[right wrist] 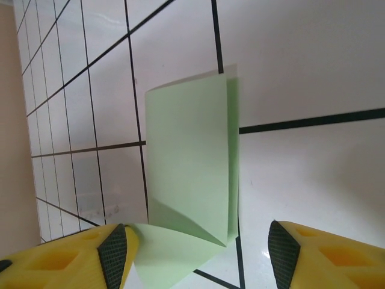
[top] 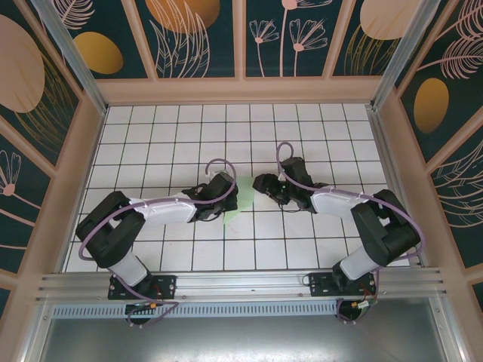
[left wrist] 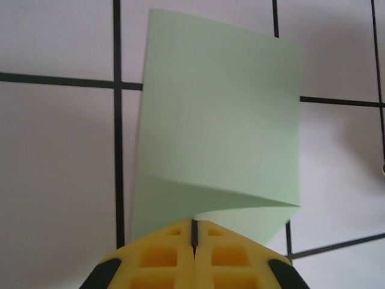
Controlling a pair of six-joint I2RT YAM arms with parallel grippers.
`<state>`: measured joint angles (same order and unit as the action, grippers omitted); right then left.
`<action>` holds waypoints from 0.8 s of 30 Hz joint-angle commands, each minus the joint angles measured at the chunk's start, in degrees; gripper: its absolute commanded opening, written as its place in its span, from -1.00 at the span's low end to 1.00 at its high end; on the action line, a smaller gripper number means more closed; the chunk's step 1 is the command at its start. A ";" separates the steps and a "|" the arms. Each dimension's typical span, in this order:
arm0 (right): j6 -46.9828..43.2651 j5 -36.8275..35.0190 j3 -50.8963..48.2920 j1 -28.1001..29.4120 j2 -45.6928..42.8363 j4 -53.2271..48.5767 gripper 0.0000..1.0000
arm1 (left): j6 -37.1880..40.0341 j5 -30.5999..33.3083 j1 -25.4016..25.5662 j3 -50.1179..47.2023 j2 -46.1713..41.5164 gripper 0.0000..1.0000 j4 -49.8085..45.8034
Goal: Fold a paper plane with a square sheet of paper (pick it up from the middle)
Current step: Third fold the triangle at the center of the table.
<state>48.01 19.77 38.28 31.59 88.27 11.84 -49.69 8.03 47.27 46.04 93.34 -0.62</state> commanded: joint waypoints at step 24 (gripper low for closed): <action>6.65 6.17 1.20 2.68 6.85 3.49 0.08 | -2.65 3.83 -0.23 -4.37 2.11 -0.98 4.67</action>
<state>54.17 24.01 38.30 33.87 93.65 13.69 -51.37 11.03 47.27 41.45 94.94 3.29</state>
